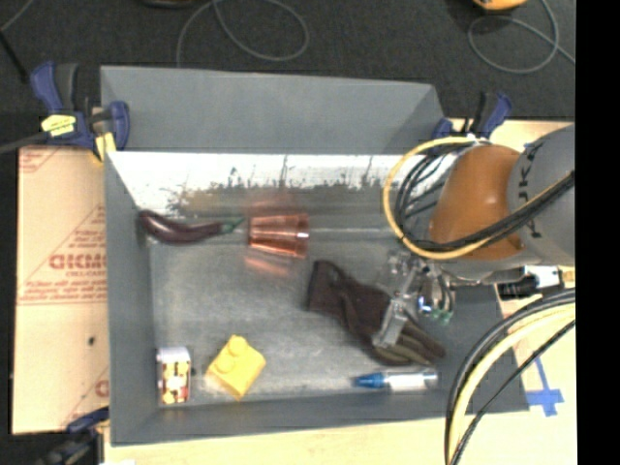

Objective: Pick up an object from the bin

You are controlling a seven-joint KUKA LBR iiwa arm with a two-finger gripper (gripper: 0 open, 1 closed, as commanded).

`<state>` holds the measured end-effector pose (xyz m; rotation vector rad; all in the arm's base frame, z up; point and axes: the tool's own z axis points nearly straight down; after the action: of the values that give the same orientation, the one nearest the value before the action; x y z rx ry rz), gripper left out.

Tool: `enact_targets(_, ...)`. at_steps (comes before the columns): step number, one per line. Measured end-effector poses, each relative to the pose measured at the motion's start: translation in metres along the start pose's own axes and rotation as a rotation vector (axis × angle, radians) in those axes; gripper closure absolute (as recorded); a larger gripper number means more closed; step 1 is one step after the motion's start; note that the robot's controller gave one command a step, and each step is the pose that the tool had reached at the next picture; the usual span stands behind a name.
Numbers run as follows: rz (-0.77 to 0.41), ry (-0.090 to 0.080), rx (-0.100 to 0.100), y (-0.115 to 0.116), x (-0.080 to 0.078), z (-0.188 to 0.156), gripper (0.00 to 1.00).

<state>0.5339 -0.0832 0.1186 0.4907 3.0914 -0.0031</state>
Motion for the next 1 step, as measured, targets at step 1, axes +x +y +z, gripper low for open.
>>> enact_targets(1, 0.179, 0.006, 0.000, 0.0074, -0.0013, 0.0371, 0.00)
